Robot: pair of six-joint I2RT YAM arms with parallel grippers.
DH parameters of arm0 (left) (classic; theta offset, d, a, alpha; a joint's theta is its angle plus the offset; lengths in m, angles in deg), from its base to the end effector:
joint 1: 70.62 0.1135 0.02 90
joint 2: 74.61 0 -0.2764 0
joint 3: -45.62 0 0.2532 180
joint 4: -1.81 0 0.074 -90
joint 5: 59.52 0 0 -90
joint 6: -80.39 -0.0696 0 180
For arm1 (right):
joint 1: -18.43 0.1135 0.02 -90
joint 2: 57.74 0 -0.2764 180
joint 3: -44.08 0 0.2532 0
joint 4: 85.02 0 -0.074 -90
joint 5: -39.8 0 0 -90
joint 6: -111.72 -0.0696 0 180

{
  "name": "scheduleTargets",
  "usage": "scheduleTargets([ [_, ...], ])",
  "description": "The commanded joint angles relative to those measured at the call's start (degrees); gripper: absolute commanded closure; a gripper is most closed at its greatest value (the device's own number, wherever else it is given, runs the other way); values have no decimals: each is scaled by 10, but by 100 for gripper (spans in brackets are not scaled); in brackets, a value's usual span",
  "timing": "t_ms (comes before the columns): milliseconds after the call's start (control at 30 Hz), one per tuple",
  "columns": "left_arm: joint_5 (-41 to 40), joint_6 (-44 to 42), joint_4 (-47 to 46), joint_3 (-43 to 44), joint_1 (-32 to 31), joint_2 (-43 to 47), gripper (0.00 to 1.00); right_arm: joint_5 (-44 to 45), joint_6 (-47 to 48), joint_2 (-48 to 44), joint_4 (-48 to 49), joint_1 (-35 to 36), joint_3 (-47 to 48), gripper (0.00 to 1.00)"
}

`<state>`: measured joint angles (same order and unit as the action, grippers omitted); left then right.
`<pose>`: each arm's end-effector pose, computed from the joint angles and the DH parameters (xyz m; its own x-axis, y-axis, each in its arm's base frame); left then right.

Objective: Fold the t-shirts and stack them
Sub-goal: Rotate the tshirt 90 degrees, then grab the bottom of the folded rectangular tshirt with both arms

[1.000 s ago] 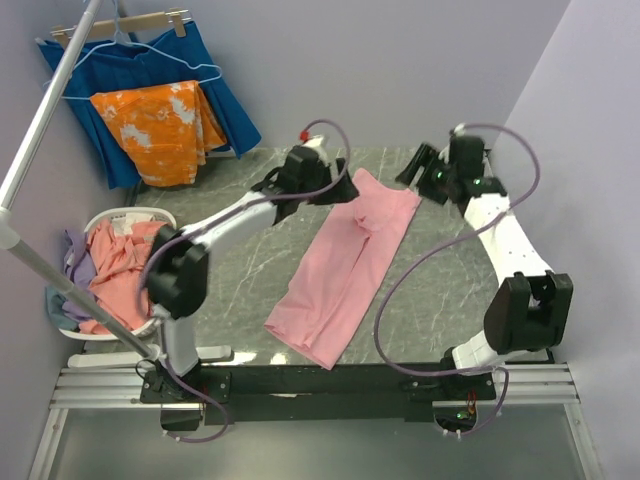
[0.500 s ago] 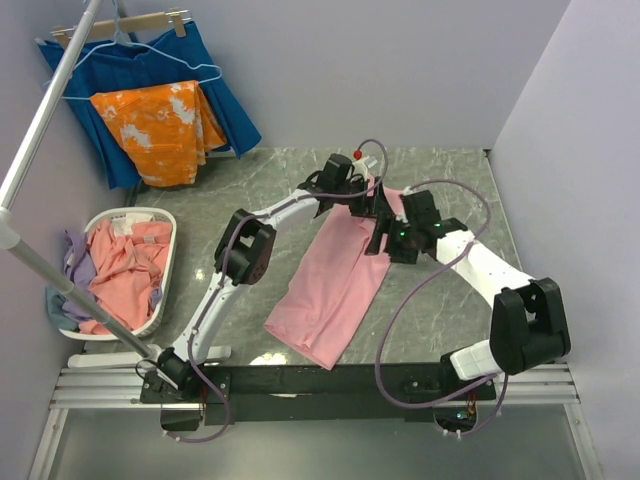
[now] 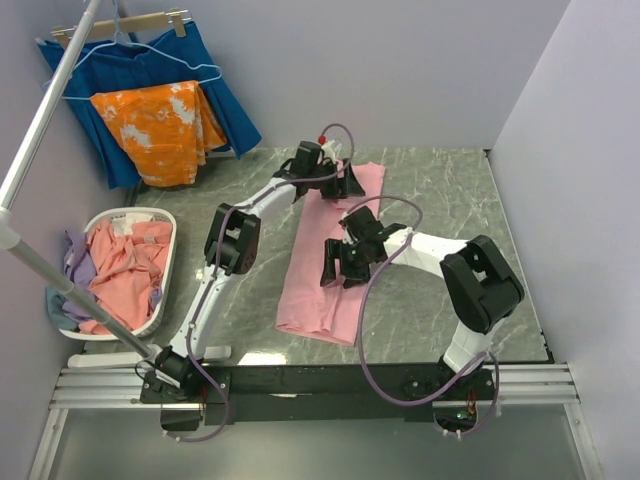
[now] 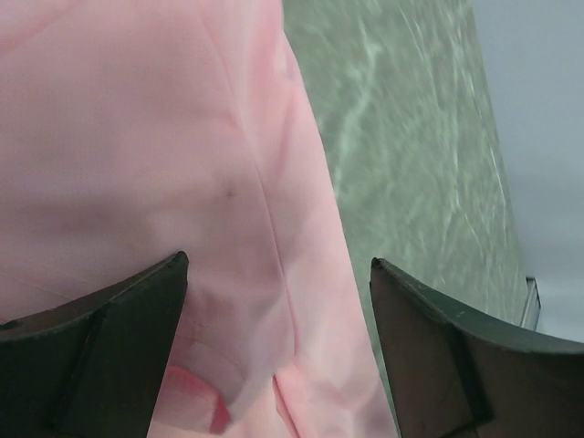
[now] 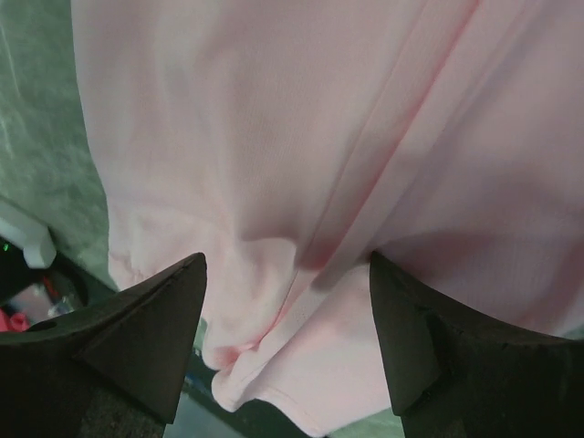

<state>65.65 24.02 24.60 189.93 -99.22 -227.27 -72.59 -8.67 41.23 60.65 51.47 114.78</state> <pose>0.5322 -0.3359 0.1360 -0.8345 -0.0607 -0.5477 0.4348 0.5382 -0.7220 0.2788 0.2129 0.1438 -0.9714 -0.0738 -0.2259 -0.1851 0.8310 0.5245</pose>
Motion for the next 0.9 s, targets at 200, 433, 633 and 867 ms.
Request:
scheduleTargets([
  [200,-78,-18,-13,-4,58,6,11,166,-23,27,-49,23,11,21],
  [433,-92,-34,-20,-5,64,52,10,249,13,-26,-72,26,30,20],
  [633,-114,-41,-76,-105,60,201,8,219,26,-151,-42,24,24,18],
  [867,-221,-44,-67,-318,22,423,6,226,24,-218,-65,6,3,16],
])
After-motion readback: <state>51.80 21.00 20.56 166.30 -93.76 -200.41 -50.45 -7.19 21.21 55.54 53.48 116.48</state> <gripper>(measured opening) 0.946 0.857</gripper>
